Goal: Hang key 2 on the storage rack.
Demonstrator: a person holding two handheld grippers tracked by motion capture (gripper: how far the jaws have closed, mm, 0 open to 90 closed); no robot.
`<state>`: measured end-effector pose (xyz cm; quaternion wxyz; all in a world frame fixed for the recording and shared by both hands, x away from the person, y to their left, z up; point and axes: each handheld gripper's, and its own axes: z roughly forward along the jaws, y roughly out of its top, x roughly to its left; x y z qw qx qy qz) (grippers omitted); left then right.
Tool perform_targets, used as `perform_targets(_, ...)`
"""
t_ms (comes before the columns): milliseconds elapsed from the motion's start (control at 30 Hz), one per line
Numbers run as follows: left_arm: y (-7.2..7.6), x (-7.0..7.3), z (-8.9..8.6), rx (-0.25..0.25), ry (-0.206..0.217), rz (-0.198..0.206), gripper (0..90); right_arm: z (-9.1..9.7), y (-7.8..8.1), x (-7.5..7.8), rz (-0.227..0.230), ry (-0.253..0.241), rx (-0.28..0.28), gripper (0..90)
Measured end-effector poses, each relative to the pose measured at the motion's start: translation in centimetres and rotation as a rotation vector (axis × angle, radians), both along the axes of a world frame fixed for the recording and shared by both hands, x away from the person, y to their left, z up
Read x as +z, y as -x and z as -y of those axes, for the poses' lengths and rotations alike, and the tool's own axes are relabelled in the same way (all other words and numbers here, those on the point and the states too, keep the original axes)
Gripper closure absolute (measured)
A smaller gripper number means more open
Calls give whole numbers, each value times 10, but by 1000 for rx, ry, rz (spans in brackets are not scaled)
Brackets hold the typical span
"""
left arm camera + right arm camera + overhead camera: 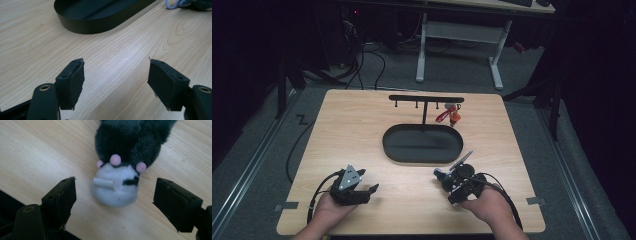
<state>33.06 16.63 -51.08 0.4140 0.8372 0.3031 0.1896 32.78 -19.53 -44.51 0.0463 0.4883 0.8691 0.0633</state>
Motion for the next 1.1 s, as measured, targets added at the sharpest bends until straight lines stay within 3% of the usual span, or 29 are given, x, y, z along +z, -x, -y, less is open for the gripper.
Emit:
perform_targets(267,2,0,-1,-12,3,2,304,-5,-15,-21,-17,-22,-17,156)
perform_targets(667,3,0,-2,-14,-12,1,306,-9,-26,-37,-20,15,-35,162)
perform_targets(833,2,0,-1,-18,-15,-1,307,-8,-27,-43,-43,11,-38,204)
perform_targets(1100,4,0,1,-30,-18,0,309,-11,-25,-46,-27,5,-11,307)
